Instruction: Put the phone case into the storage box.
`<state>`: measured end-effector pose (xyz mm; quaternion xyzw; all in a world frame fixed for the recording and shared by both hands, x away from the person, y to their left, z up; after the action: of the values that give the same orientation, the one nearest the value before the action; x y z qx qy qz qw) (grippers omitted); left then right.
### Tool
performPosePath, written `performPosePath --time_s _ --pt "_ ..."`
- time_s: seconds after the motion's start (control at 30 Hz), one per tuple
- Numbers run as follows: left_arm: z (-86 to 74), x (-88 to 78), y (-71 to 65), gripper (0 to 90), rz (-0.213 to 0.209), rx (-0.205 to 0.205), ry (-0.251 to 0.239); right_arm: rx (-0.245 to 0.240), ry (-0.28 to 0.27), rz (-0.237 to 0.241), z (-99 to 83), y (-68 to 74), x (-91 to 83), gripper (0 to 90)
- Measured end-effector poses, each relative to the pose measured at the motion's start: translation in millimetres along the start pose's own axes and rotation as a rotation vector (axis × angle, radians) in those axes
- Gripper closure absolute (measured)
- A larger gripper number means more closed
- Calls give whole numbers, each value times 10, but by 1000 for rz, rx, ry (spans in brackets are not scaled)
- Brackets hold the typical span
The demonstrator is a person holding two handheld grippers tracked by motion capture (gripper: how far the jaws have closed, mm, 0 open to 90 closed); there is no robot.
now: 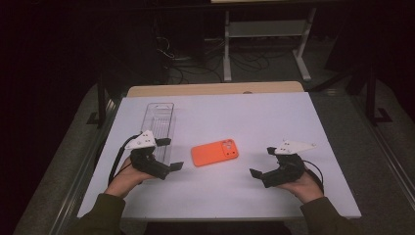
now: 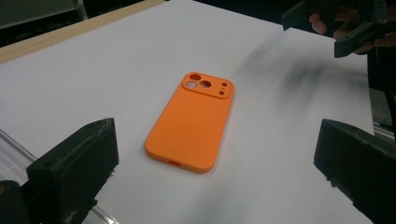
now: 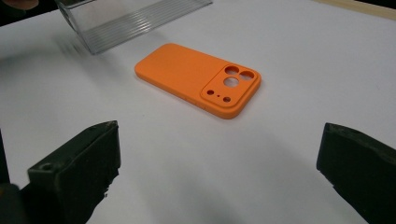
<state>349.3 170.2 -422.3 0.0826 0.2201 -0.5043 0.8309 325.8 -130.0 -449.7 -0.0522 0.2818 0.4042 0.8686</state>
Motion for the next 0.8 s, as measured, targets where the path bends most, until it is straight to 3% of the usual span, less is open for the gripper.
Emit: performPosePath --time_s 0.43,0.8 --pt "169 164 58 6 0 6 25 5 -3 0 3 -7 -6 0" --pt "301 332 108 143 11 17 60 6 -7 1 7 -9 -12 0"
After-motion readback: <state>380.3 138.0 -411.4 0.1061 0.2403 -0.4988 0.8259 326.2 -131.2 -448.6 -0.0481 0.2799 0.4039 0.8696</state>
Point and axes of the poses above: each handheld gripper's, and its own axes: x roughly forward along the jaws, z roughly out of its top, y roughly to its left, the point moved 8 cm from there along x, roughly forward along the jaws, and after that the axes turned 1 degree about x, right-handed, at the moved point
